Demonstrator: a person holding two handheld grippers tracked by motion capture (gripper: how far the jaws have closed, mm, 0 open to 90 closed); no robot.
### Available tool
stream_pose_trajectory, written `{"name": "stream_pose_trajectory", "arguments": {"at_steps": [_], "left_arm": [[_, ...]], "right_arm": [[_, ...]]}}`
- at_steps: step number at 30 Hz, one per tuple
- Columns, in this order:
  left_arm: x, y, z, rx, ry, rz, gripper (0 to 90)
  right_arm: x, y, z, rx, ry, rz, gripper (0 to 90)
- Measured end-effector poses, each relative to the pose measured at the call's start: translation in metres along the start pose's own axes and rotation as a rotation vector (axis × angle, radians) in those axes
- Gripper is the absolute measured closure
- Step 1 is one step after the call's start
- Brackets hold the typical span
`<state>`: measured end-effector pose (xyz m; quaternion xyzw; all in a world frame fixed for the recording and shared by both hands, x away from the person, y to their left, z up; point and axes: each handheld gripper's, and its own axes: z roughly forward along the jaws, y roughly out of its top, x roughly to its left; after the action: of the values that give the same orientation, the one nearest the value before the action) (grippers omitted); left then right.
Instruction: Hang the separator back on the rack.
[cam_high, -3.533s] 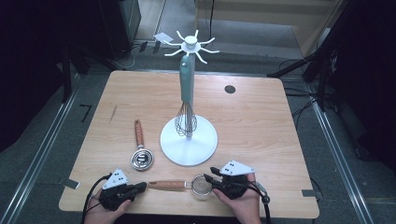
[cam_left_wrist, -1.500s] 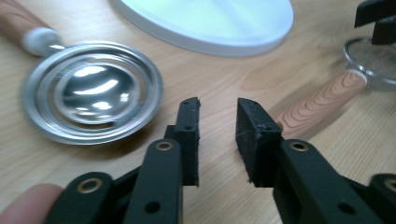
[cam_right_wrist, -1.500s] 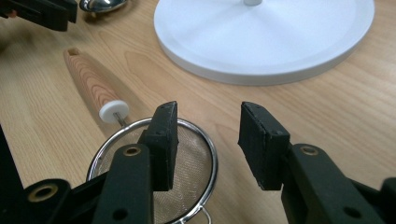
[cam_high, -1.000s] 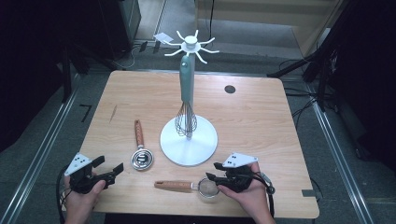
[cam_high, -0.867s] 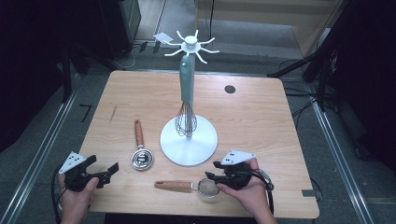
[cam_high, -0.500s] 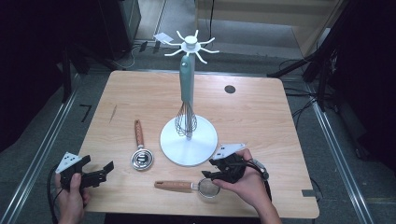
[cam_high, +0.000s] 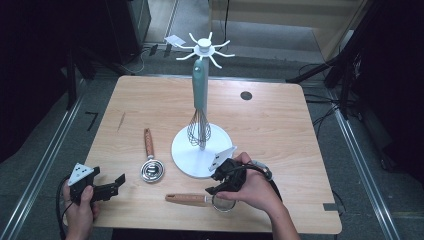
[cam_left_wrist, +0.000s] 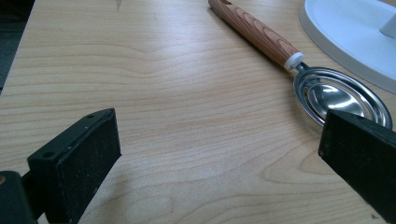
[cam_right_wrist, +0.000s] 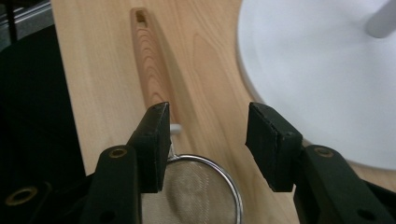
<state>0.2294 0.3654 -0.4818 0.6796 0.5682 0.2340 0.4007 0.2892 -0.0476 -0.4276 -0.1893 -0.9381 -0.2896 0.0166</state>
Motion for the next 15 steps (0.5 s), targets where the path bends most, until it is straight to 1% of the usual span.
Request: {"name": "stream_pose_trajectory", "arguments": {"at_steps": [1, 2, 4, 5, 9, 10, 12, 13, 14, 15], "left_arm": [[0.0, 0.0, 0.0, -0.001, 0.002, -0.003, 0.0], [0.0, 0.0, 0.0, -0.001, -0.001, -0.006, 0.0], [0.0, 0.0, 0.001, -0.003, -0.002, -0.006, 0.0], [0.0, 0.0, 0.001, -0.002, -0.003, -0.005, 0.0], [0.0, 0.0, 0.001, 0.0, -0.007, -0.002, 0.0], [0.0, 0.0, 0.001, 0.0, -0.007, -0.001, 0.0], [0.0, 0.0, 0.001, 0.0, -0.008, -0.002, 0.0], [0.0, 0.0, 0.001, -0.001, -0.008, -0.001, 0.0], [-0.001, 0.0, 0.001, 0.0, -0.009, 0.001, 0.0], [-0.001, 0.0, 0.001, -0.001, -0.008, 0.003, 0.0]], "right_arm": [[0.002, 0.003, 0.003, 0.013, 0.011, -0.009, 52.7], [0.003, 0.004, 0.005, 0.018, 0.012, -0.017, 53.4], [0.004, 0.004, 0.007, 0.025, 0.019, -0.024, 53.9], [0.006, 0.005, 0.009, 0.041, 0.023, -0.018, 54.2], [0.009, 0.008, 0.015, 0.061, 0.046, -0.042, 55.7], [0.01, 0.009, 0.018, 0.078, 0.058, -0.043, 56.7], [0.011, 0.01, 0.02, 0.078, 0.061, -0.044, 56.7], [0.011, 0.01, 0.022, 0.088, 0.065, -0.049, 56.9], [0.012, 0.011, 0.023, 0.099, 0.071, -0.043, 57.1], [0.012, 0.011, 0.025, 0.105, 0.074, -0.057, 57.1]]}}
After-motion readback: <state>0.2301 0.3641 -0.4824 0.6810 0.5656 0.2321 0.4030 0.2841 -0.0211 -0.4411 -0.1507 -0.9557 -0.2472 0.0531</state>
